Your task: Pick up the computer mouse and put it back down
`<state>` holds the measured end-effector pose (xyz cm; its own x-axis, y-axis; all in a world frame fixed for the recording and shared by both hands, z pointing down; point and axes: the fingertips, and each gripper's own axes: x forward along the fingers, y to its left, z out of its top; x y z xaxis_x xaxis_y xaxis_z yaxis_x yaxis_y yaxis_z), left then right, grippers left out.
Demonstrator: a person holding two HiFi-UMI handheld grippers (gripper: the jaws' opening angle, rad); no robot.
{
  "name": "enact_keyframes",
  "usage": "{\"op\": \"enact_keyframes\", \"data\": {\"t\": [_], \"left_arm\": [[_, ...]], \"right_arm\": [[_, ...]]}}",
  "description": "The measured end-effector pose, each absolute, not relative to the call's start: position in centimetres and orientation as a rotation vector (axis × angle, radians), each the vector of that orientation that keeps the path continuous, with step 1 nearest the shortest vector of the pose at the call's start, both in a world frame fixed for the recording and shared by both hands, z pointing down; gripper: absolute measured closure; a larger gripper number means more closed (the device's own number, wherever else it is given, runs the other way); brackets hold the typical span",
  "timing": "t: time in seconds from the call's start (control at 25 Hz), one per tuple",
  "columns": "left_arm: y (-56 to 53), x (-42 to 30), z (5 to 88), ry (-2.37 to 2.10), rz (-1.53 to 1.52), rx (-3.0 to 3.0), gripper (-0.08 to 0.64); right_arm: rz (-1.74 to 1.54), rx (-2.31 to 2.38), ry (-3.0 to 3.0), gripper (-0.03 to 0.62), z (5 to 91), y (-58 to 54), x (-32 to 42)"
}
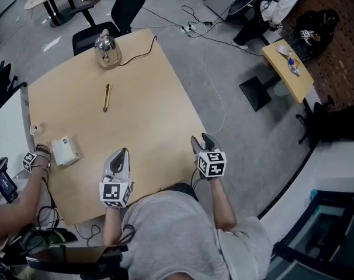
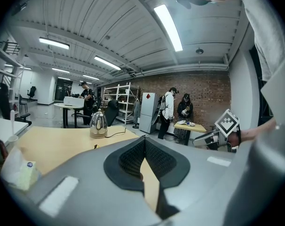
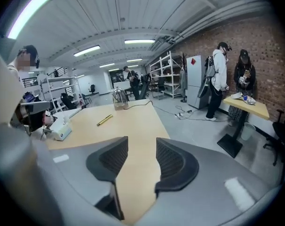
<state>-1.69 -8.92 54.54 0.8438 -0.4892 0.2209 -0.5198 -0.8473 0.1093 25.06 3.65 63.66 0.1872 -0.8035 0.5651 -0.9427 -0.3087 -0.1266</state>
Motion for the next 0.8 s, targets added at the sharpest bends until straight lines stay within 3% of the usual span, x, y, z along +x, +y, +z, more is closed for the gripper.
{"op": "enact_keyframes", "data": {"t": [0.44,0.8], "left_arm": [[-9.4,-2.9,54.3,-0.824,0.262,2.849,0.540],[-9.5,-3.7,53.7,-0.850,0.250,2.851,0.540]], "right_arm": [[0.590,2.135,-1.889,0.523,58.4,-1.3,20.5],[0.508,2.066,-2.083,0.566,55.2,-4.7,15.3]]}}
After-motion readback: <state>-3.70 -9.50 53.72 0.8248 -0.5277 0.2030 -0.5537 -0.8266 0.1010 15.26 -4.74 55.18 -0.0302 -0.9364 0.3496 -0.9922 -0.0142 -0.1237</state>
